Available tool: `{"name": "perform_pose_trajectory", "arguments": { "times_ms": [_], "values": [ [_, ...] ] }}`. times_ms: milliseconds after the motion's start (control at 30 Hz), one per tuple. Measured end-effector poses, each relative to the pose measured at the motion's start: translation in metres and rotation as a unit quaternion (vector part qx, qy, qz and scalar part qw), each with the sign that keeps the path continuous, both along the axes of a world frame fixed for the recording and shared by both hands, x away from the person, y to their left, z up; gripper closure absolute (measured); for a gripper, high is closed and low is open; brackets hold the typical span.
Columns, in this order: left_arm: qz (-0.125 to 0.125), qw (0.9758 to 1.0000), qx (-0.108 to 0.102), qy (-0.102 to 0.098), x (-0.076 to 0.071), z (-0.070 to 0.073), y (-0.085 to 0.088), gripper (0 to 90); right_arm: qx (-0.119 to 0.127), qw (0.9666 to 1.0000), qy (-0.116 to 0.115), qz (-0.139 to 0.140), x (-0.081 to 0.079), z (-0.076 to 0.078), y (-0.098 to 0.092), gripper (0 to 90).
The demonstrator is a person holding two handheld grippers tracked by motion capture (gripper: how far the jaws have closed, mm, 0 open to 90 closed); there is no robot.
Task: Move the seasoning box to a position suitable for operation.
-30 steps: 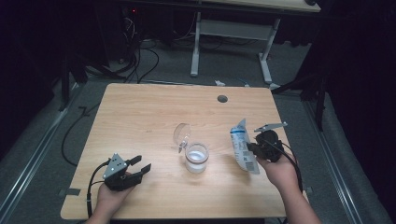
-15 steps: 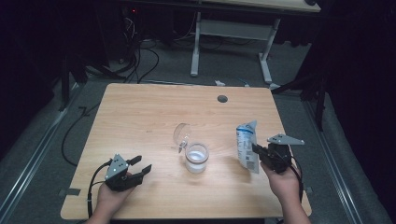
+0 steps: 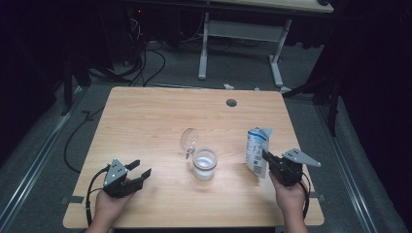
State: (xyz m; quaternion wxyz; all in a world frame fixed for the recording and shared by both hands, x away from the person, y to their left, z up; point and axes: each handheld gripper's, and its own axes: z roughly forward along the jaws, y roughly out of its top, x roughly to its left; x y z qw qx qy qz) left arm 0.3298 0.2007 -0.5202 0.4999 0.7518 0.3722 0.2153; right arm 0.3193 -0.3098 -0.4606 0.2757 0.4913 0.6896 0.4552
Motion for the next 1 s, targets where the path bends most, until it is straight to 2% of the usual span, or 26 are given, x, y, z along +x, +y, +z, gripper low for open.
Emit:
{"name": "perform_pose_trajectory", "arguments": {
  "times_ms": [67, 167, 367, 467, 600, 633, 733, 900, 1000],
  "values": [
    [0.002, 1.0000, 0.003, 0.001, 0.000, 0.000, 0.001, 42.4, 0.004, 1.0000, -0.004, -0.003, -0.001, -0.004, 0.001, 90.0],
    [0.007, 0.9999, 0.005, 0.005, -0.003, -0.002, 0.004, 42.4, -0.005, 0.9999, -0.010, -0.001, 0.000, -0.007, 0.003, 90.0],
    [0.011, 0.9999, 0.010, 0.003, -0.009, -0.002, 0.008, 42.3, -0.001, 0.9990, -0.043, -0.008, -0.002, -0.009, 0.002, 90.0],
    [0.015, 0.9998, 0.007, 0.005, -0.012, -0.003, 0.010, 42.3, 0.003, 0.9986, -0.052, -0.009, 0.000, -0.010, 0.003, 90.0],
    [0.019, 0.9998, 0.005, 0.009, -0.015, -0.003, 0.013, 42.3, -0.005, 0.9986, -0.052, -0.008, 0.005, -0.011, 0.006, 90.0],
    [0.020, 0.9997, -0.009, 0.011, -0.018, -0.001, 0.015, 42.3, -0.003, 0.9986, -0.051, -0.006, 0.009, -0.012, 0.007, 90.0],
    [0.017, 0.9998, 0.000, 0.003, -0.022, 0.001, 0.014, 42.3, -0.001, 0.9986, -0.053, -0.008, 0.014, -0.013, 0.007, 90.0],
    [0.017, 0.9998, -0.003, 0.004, -0.024, 0.001, 0.017, 42.4, -0.009, 0.9984, -0.054, -0.008, 0.017, -0.016, 0.006, 90.0],
    [0.015, 0.9998, -0.007, 0.005, -0.022, 0.001, 0.018, 42.4, -0.019, 0.9982, -0.055, -0.012, 0.016, -0.024, 0.006, 90.0]
  ]
}}
